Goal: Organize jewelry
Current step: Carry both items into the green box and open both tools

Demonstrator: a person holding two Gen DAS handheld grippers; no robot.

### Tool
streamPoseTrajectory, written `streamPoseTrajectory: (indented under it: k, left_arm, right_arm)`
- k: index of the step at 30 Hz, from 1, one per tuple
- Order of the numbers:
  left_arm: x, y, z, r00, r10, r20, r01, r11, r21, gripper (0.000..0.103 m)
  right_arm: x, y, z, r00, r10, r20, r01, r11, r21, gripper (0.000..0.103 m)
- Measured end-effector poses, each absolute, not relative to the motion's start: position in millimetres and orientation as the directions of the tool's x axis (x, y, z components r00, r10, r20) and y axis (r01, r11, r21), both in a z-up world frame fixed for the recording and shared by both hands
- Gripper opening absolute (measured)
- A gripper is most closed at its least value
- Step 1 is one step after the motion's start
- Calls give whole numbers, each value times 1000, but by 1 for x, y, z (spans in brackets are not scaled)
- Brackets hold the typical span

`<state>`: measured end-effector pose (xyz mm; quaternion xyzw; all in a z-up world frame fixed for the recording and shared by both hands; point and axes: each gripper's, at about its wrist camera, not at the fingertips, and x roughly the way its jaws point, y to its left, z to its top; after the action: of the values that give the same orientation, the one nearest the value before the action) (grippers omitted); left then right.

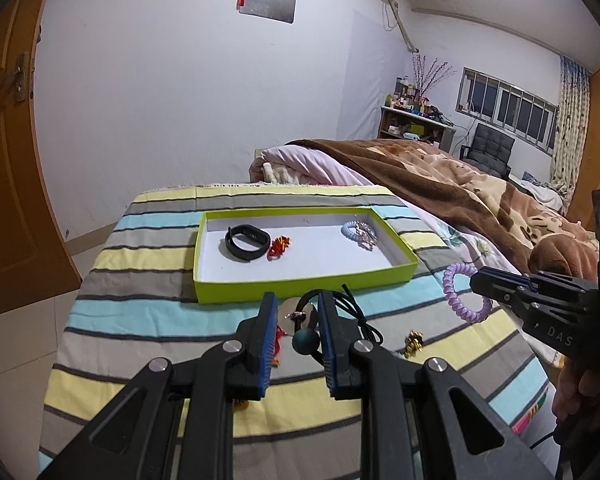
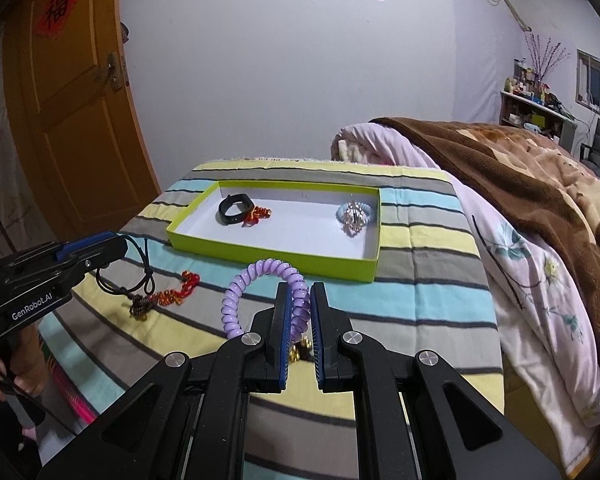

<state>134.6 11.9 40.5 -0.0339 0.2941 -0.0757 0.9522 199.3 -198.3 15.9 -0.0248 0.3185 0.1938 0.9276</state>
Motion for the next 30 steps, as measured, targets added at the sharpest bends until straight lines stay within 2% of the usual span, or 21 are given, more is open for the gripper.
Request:
streamPoseTrajectory:
  k: [17, 30]
  left_arm:
    - [196, 27, 40, 823, -123, -555, 89, 992, -87, 21]
    - [246, 47, 21, 805, -100, -585, 52, 994, -99, 21]
  right_arm:
    - [261, -182, 10, 709, 335, -621, -377, 924, 69, 9]
    - [320, -179, -9, 695, 301, -653, -349, 935, 59, 10]
